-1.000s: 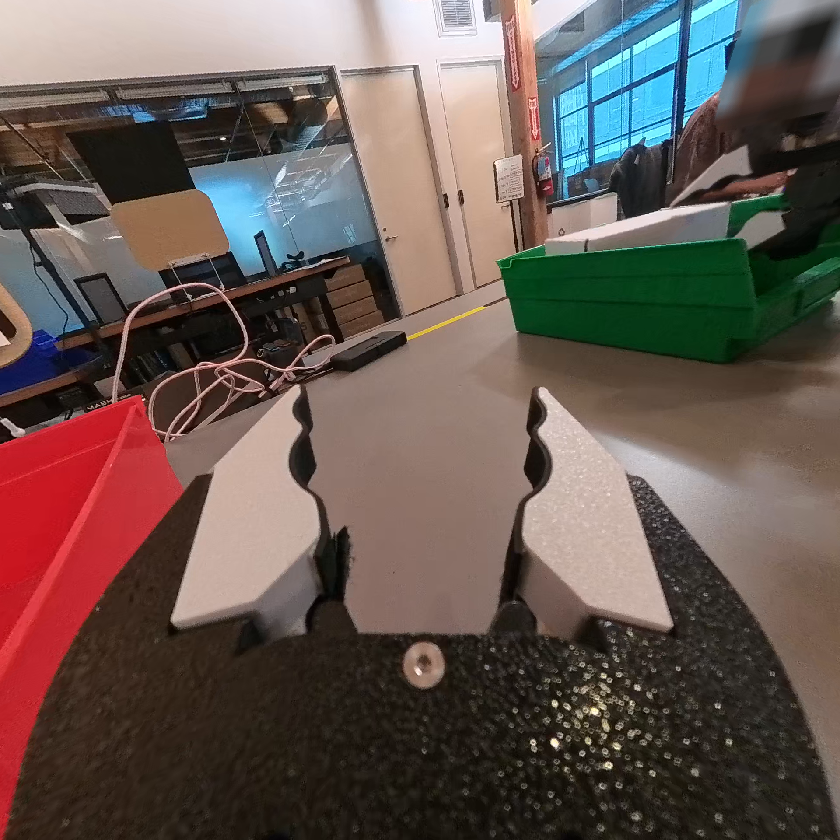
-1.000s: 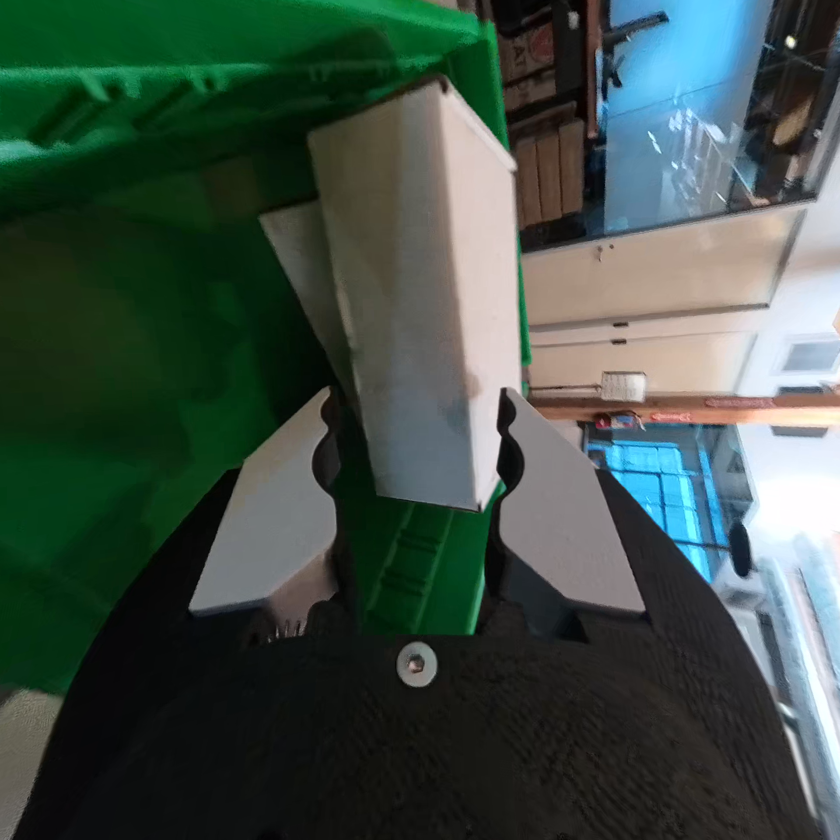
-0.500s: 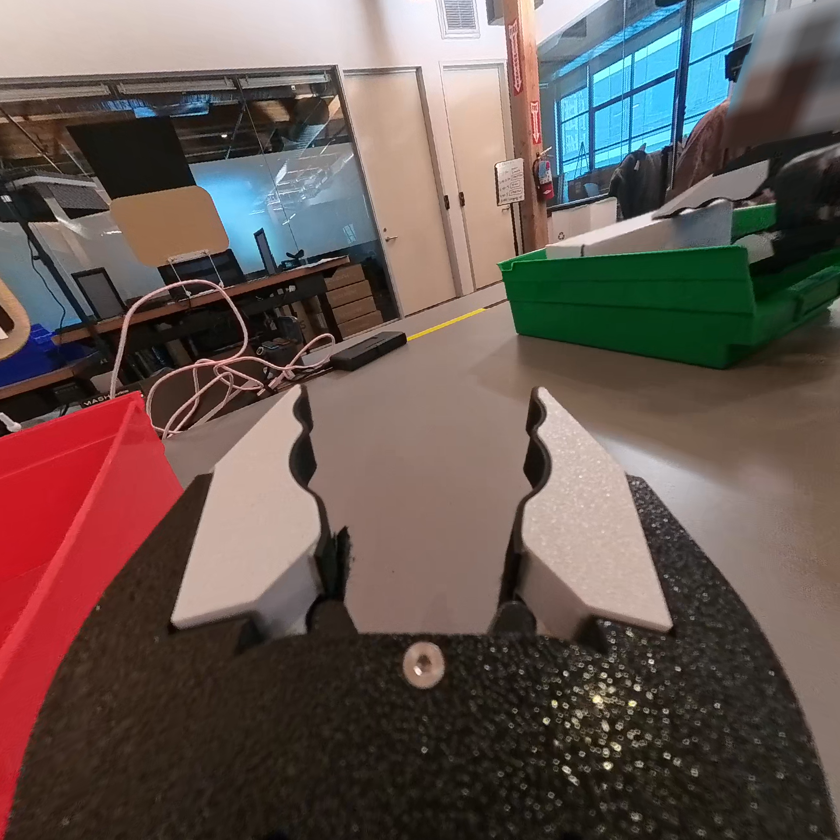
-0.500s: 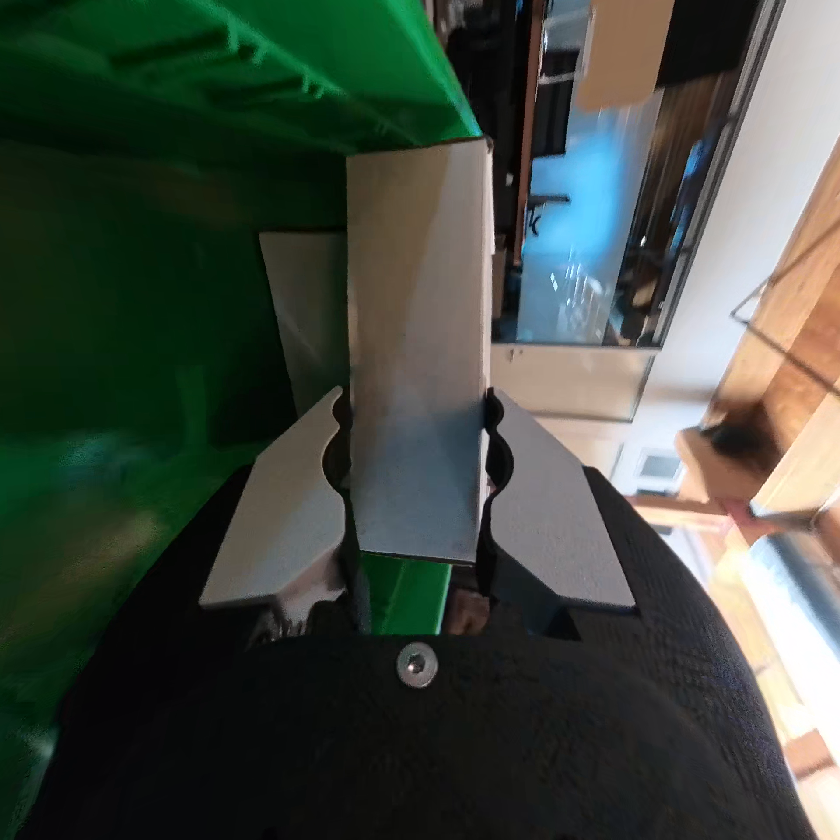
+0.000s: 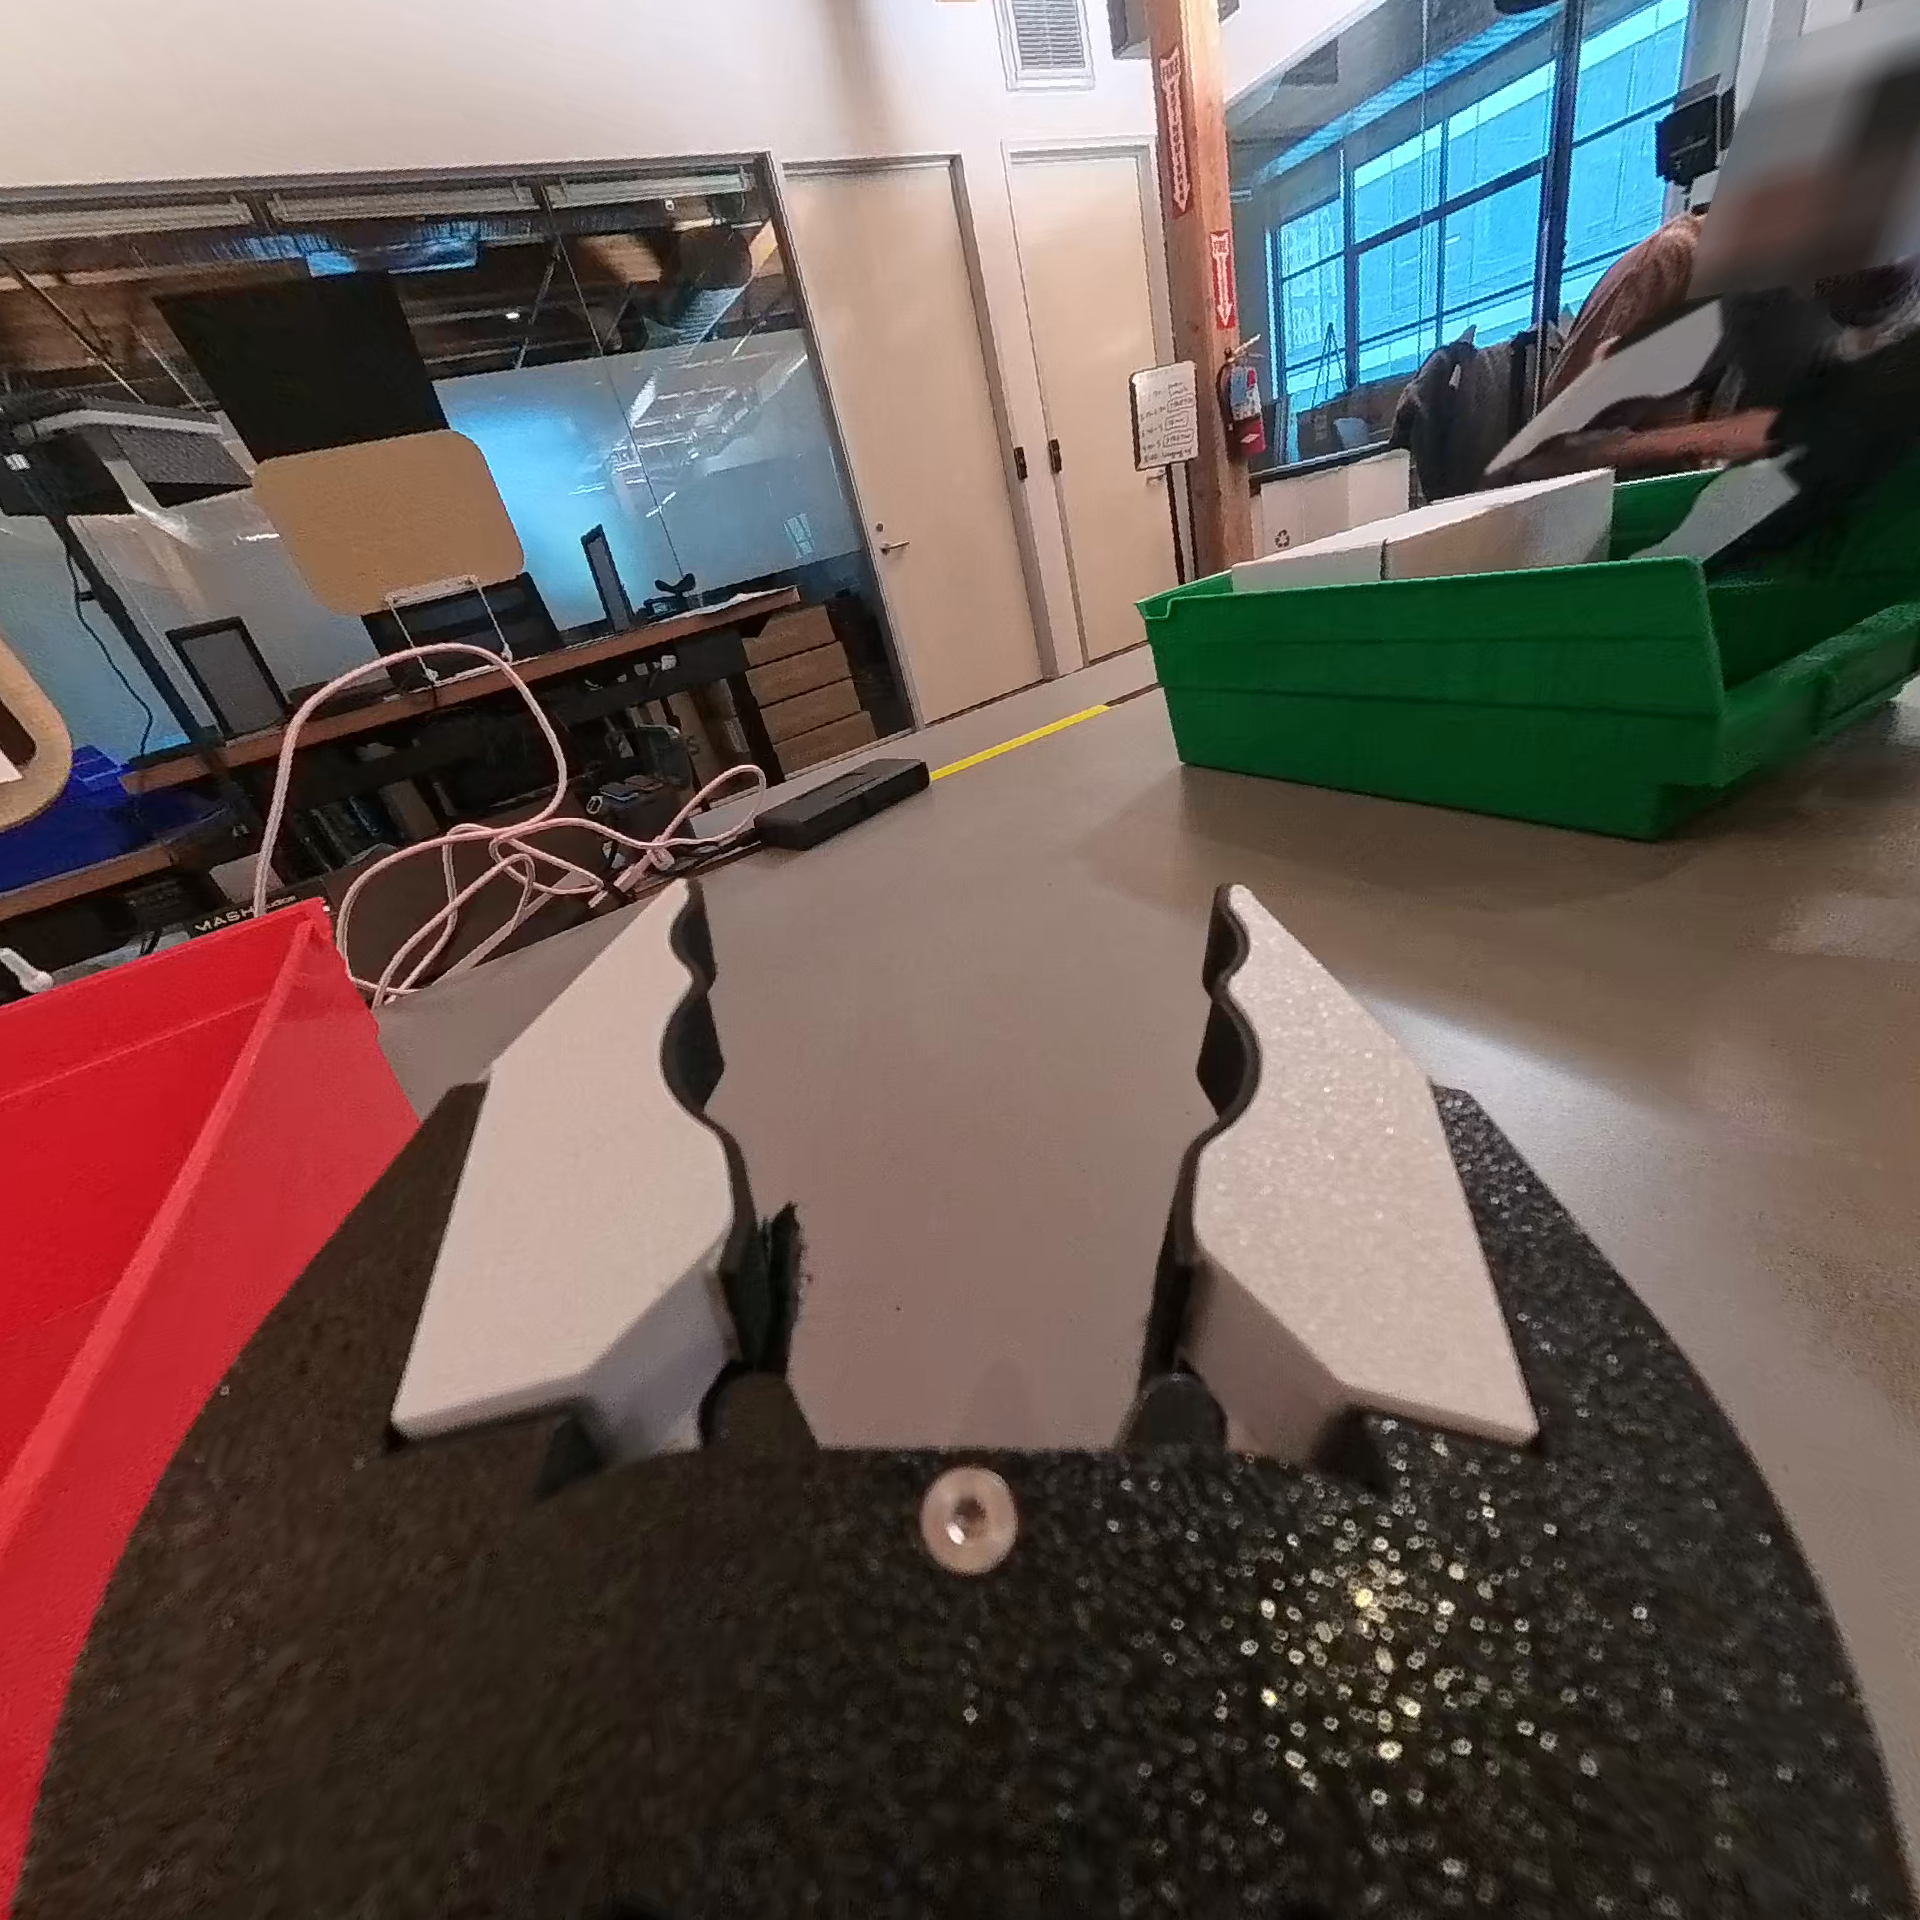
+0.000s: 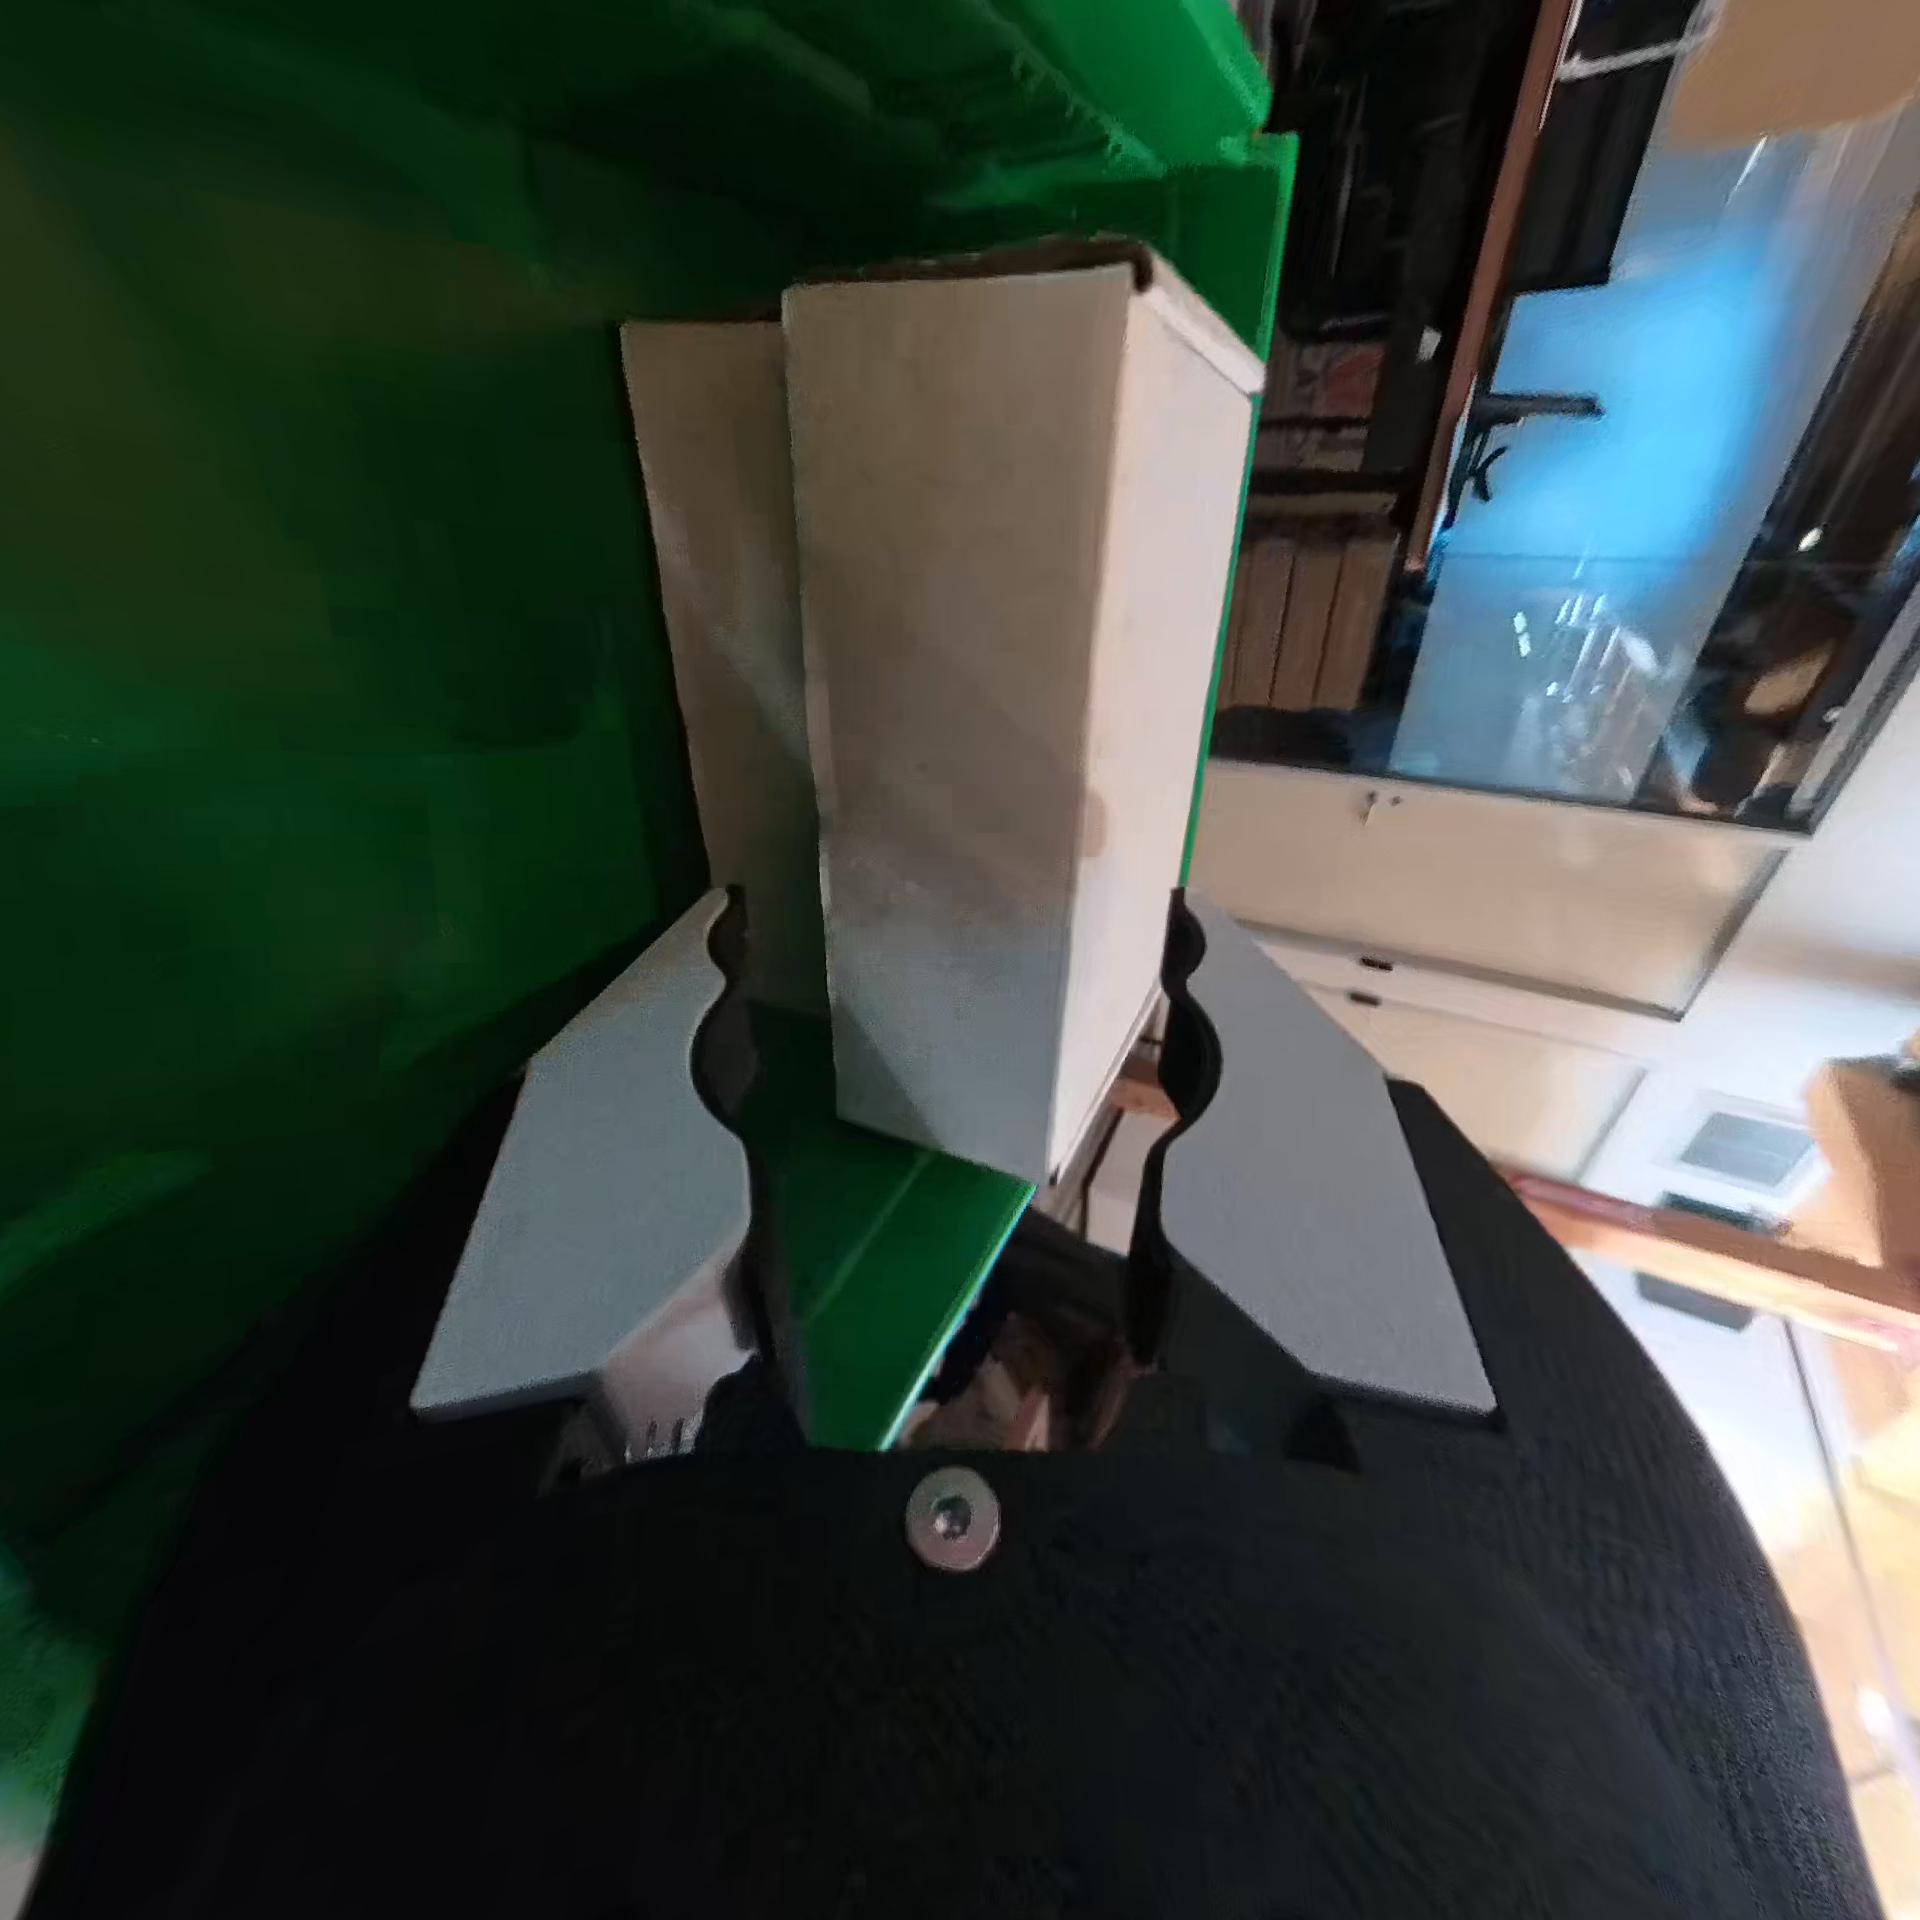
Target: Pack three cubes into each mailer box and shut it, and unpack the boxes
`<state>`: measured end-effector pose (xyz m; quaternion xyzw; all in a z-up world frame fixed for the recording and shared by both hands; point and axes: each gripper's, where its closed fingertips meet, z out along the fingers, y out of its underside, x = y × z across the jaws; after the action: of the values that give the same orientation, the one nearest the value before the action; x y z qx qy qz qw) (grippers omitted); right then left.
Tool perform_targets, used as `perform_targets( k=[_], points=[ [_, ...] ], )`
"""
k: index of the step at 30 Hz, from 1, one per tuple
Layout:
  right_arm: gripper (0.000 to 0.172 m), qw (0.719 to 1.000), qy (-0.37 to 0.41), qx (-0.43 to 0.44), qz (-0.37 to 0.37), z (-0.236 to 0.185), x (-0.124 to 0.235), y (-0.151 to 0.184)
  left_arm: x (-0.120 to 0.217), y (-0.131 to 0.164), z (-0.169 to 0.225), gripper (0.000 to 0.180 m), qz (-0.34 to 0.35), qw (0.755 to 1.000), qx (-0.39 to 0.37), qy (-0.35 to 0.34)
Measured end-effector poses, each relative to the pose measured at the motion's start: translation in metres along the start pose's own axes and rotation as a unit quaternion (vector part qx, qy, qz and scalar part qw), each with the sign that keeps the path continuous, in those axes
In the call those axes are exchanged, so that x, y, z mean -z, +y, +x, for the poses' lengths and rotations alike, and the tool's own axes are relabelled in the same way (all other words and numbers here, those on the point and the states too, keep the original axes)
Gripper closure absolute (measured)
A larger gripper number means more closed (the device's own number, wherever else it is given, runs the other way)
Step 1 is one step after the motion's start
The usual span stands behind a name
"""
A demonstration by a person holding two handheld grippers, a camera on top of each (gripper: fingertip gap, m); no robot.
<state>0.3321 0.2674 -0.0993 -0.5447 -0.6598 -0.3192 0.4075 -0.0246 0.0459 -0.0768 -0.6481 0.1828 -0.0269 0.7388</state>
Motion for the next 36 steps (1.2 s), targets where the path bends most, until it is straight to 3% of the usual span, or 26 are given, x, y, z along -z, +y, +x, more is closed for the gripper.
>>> perform_targets(
  k=[7,11,14,22,36],
  points=[
    [0.138,0.999,-0.014,-0.048,-0.018,-0.012,0.022,-0.011,0.0,0.0,0.001,0.087,-0.001,1.0,-0.003,0.0],
    [0.146,0.996,-0.014,-0.089,0.004,-0.017,0.019,-0.026,0.0,0.0,0.001,0.087,0.0,1.0,-0.002,0.0],
    [0.14,0.996,0.015,-0.091,0.018,-0.012,0.014,-0.035,0.0,0.0,0.0,0.087,0.0,1.0,-0.001,0.0],
    [0.08,0.996,0.044,-0.08,0.024,-0.008,-0.001,-0.044,0.0,0.0,0.0,0.087,0.0,1.0,0.0,0.0],
    [0.093,0.997,0.072,-0.037,-0.014,-0.003,-0.022,-0.035,0.0,0.0,-0.001,0.087,0.0,1.0,0.004,0.0]
  ],
)
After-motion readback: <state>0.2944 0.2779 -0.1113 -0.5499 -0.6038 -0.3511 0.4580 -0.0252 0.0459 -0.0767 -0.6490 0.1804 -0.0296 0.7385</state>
